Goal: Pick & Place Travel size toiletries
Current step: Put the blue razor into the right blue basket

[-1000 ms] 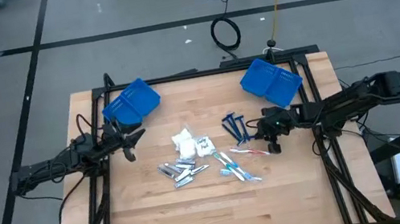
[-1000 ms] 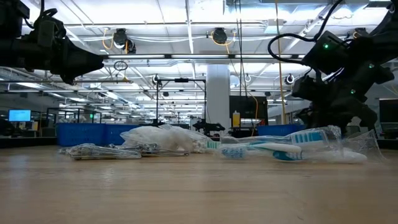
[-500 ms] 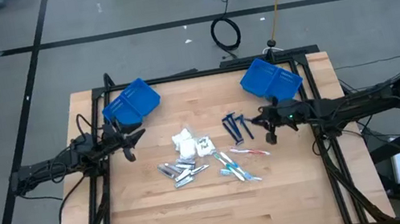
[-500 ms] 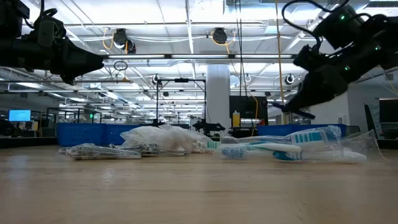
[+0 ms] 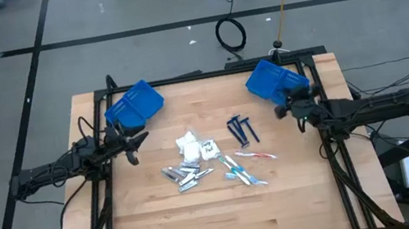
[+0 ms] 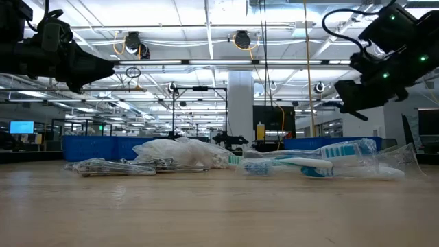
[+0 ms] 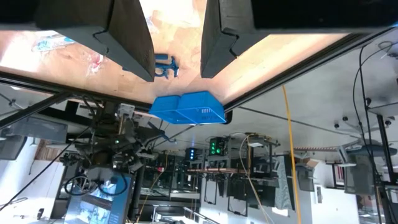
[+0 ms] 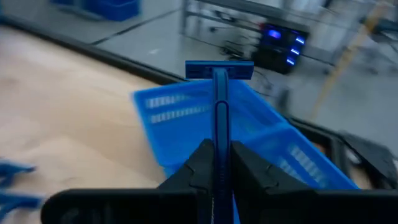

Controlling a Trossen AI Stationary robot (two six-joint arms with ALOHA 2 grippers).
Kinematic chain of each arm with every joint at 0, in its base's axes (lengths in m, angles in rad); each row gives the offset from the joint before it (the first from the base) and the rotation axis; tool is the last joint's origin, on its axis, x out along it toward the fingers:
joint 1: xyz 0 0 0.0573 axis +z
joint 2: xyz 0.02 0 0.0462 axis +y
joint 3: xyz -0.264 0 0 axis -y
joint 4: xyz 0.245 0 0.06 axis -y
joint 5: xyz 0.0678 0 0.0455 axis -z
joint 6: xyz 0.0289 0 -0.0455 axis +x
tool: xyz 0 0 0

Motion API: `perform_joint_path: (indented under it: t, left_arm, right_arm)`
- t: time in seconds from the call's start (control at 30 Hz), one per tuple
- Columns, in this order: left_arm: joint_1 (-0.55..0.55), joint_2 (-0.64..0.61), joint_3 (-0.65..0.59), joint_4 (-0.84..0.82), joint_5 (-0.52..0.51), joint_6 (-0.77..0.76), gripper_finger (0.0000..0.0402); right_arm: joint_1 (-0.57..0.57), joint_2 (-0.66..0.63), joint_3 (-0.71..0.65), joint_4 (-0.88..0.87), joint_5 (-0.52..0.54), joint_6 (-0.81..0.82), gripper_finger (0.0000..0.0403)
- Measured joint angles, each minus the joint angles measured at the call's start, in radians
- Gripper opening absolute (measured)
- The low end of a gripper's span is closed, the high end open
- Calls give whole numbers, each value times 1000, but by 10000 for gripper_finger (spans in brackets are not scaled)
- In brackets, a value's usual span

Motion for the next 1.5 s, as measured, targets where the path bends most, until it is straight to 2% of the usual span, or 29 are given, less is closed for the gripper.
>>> perform_joint_path:
  t: [0.3,0.53,0.83,1.0,1.1,1.27,1.33,1.5]
  left_arm:
    - [0,0,0,0,0,0,127]
    - [0,0,0,0,0,0,127]
    - [-1,0,0,0,0,0,127]
    - [-1,0,0,0,0,0,127]
    - [0,0,0,0,0,0,127]
    - [0,0,0,0,0,0,127]
    - [0,0,0,0,0,0,127]
    - [0,0,0,0,1,0,127]
  right_arm:
    - [-24,-6,-42,-83,85,164,32]
    - [-106,-6,-116,-53,83,251,36]
    - [-115,-6,-127,141,80,129,37]
    - [-121,-6,-130,175,80,140,41]
    - [-138,-6,-175,231,82,153,42]
    - [-170,-7,-285,474,81,141,42]
    - [-180,-4,-282,469,81,134,42]
    - [-182,-3,-284,562,74,7,43]
